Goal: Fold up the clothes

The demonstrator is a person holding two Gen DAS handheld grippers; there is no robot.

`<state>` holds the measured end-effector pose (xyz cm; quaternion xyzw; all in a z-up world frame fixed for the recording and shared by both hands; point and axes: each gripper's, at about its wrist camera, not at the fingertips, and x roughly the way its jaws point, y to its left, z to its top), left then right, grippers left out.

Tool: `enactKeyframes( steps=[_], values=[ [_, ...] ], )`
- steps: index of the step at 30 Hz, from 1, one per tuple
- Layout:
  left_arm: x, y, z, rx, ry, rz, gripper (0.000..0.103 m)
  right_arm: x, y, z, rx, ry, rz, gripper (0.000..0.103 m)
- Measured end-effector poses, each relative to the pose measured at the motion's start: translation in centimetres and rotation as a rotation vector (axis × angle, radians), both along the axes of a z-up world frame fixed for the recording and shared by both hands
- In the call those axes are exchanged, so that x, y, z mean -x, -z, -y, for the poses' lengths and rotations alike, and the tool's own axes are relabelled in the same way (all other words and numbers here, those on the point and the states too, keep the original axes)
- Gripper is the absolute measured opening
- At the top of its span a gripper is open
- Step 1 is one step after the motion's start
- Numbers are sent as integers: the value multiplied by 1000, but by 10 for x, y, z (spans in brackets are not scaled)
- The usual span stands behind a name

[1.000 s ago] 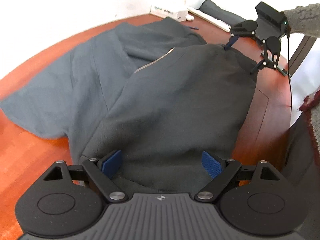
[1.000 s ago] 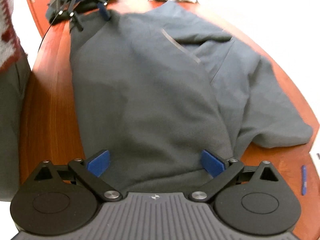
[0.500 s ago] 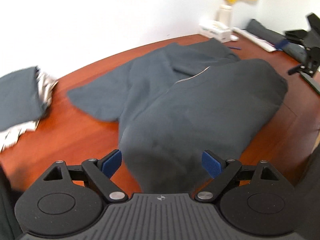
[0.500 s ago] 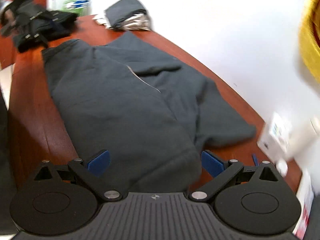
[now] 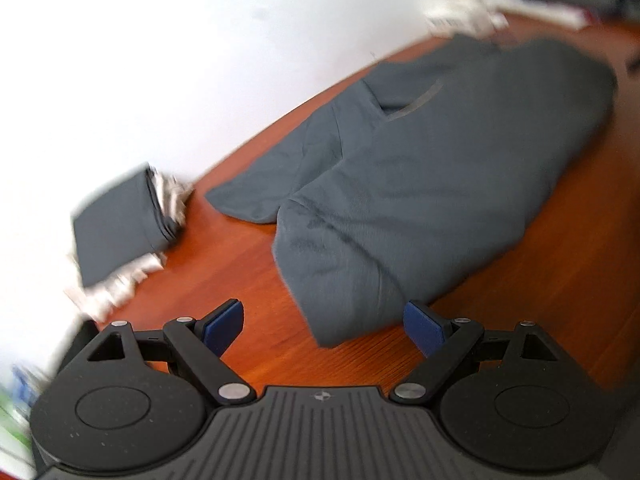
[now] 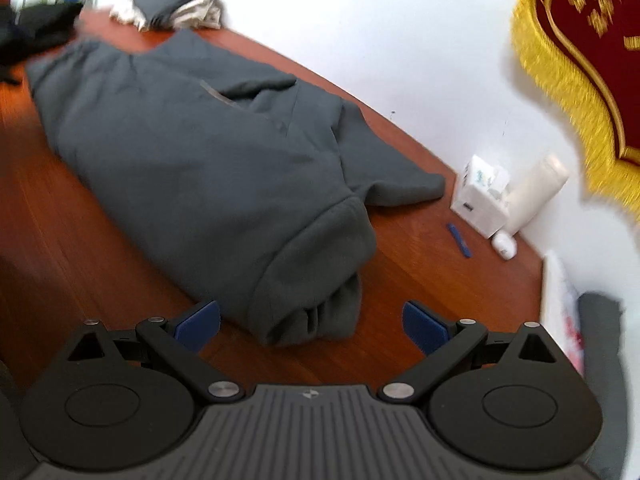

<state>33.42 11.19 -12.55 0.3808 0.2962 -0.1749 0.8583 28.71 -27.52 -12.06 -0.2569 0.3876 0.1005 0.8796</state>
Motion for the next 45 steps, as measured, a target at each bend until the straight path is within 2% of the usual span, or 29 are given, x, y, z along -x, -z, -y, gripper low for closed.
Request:
enactKeyframes(
  steps=[2, 5, 10, 14, 20, 25, 28, 36, 45],
  values=[
    [4, 6, 4, -68, 43, 22, 88, 4, 9, -11, 75, -27, 17, 100],
    [12, 19, 10, -201, 165, 67, 88, 7, 17, -22, 173, -75, 29, 100],
    [15, 30, 13, -333, 293, 122, 88, 8, 30, -37, 326, -188, 37, 100],
    [10, 35, 13, -419, 401, 164, 88, 10, 37, -44, 439, -320, 52, 100],
    [2, 42, 8, -494, 592, 180, 88, 15, 44, -44, 570, -562, 62, 100],
    [-6, 48, -4, -564, 824, 198, 88, 12, 47, -33, 626, -724, 66, 100],
    [-8, 48, -6, -582, 874, 202, 88, 8, 49, -24, 648, -795, 67, 100],
    [-24, 56, -11, -656, 1081, 233, 88, 9, 58, -5, 710, -1027, 132, 100],
    [-38, 62, 1, -659, 1093, 233, 88, 2, 66, 8, 746, -1139, 191, 100]
  ],
)
